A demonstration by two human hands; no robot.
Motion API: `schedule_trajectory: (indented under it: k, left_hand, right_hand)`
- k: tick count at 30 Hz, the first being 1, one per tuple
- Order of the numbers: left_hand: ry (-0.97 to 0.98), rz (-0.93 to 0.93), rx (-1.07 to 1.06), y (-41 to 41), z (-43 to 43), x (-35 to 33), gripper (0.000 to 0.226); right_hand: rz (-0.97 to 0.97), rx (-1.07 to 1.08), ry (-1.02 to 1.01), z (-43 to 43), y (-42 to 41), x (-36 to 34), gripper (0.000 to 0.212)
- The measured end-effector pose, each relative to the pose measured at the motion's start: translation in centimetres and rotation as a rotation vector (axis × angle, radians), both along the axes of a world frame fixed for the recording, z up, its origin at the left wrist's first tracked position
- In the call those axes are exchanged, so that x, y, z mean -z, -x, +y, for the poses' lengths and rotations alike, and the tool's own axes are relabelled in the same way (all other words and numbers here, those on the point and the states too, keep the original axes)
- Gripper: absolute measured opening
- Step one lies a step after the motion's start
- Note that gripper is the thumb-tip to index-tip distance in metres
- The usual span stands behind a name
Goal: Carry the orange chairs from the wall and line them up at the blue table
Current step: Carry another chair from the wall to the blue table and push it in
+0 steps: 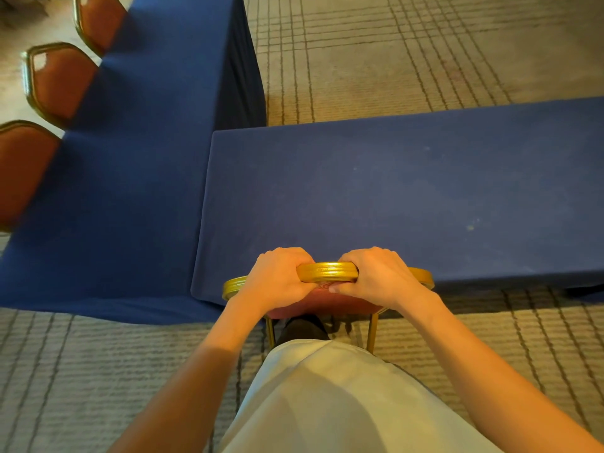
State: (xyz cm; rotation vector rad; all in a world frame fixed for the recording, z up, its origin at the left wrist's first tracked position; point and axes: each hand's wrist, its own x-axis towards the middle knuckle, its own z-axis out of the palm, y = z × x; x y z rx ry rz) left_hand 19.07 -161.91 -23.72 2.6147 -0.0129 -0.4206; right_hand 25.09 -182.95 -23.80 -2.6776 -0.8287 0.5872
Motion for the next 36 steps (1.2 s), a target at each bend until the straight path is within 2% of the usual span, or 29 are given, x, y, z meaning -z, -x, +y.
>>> schedule_trajectory:
  k: [19,26,31,36]
  left_hand:
    - [-0.006,0.005,-0.040,2.2,-0.7,0.5,0.013]
    - [0.020,0.017,-0.076,5.4,-1.4,2.2,0.028]
    - [0.059,-0.023,-0.121,6.7,-1.6,3.3,0.025]
    - [0.063,-0.005,-0.167,6.8,-1.5,4.7,0.034]
  right_hand:
    - [-0.008,-0.016,-0.004,-0.4,1.7,1.0,0.035]
    - [-0.009,-0.065,0.034,-0.9,4.5,2.6,0.036]
    - [-0.073,-0.115,0.034,-0.9,5.2,2.9,0.027]
    - [-0.020,-0.138,0.031,-0.3,4.7,4.0,0.025]
